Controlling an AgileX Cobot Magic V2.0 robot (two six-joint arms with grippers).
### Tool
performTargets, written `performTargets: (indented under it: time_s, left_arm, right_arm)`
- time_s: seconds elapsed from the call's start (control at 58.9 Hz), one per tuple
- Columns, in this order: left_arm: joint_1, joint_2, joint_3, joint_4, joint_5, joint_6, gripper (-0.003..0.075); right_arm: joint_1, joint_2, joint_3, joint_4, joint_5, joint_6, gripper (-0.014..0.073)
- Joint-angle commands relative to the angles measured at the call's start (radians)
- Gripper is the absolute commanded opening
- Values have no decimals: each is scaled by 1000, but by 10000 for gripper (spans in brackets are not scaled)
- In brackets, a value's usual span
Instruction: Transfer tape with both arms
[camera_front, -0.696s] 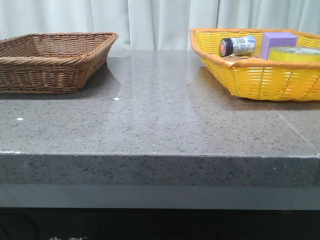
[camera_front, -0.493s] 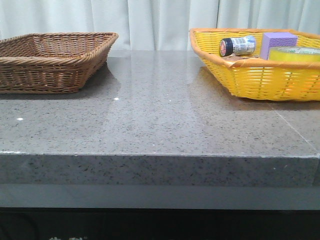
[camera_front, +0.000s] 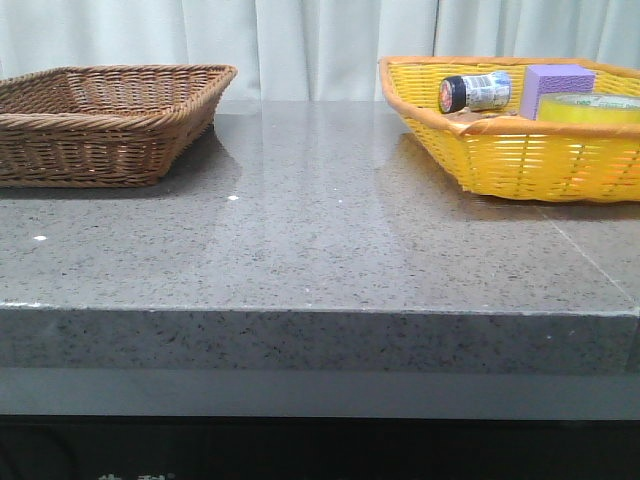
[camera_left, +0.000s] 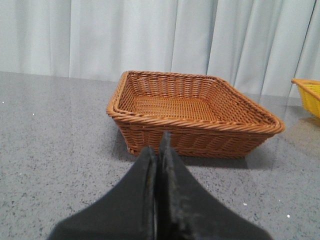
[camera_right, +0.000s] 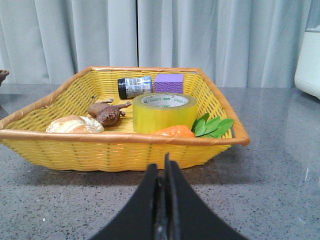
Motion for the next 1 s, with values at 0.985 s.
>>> performTargets:
  time_s: [0.985]
  left_arm:
    - [0,527,-828,-9,581,-8,-20]
  right_arm:
    - [-7,353,-762,28,532,3,-69]
